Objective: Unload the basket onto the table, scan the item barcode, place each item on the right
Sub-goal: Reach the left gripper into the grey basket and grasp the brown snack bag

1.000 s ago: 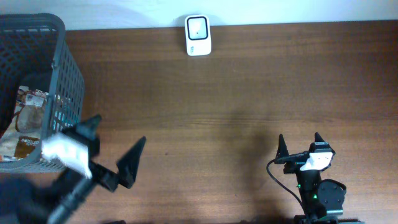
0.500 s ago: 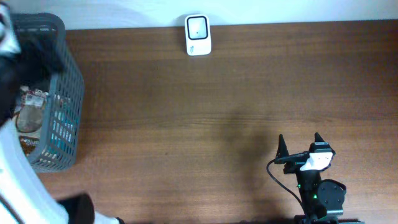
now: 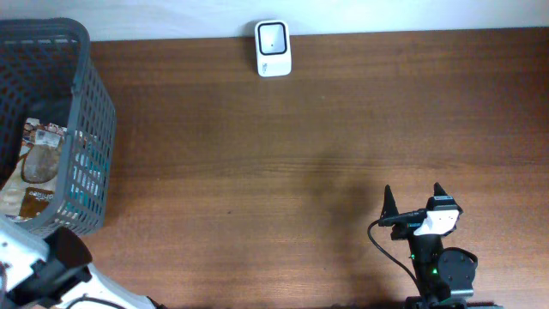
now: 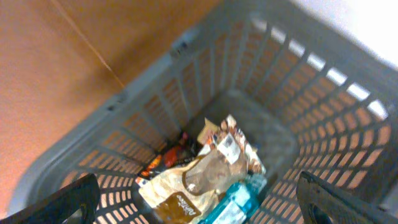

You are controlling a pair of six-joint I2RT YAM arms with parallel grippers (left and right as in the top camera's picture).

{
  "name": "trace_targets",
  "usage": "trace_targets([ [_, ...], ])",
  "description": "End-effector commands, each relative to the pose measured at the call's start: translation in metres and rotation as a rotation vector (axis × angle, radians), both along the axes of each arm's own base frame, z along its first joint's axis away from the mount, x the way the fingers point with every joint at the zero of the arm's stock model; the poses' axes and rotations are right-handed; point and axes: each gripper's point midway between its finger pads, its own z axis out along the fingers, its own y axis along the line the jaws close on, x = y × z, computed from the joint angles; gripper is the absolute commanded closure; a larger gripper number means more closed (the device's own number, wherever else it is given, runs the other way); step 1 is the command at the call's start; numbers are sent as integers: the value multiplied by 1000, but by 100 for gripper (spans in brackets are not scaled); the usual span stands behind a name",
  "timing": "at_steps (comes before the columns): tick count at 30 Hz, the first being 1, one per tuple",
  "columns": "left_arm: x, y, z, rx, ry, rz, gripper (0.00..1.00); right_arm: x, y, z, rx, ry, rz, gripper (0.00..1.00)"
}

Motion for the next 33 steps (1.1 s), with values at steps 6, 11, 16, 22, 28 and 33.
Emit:
trace_targets([
  [6,46,4,-141,-223,284,-308,1,0,0,-3,-6,4,-3,2],
  [11,39,11,-212,-279,443,-303,0,0,0,-3,-7,3,-3,1],
  [16,22,6,-270,-331,571,-330,1,0,0,-3,-6,4,-3,2],
  [22,16,20,-301,-251,648,-313,0,0,0,-3,-6,4,-3,2],
  [28,36,3,-302,-311,540,-421,26,0,0,-3,-6,4,-3,2],
  [33,32,-1,-310,-341,560,-424,59,0,0,-3,-7,4,-3,2],
])
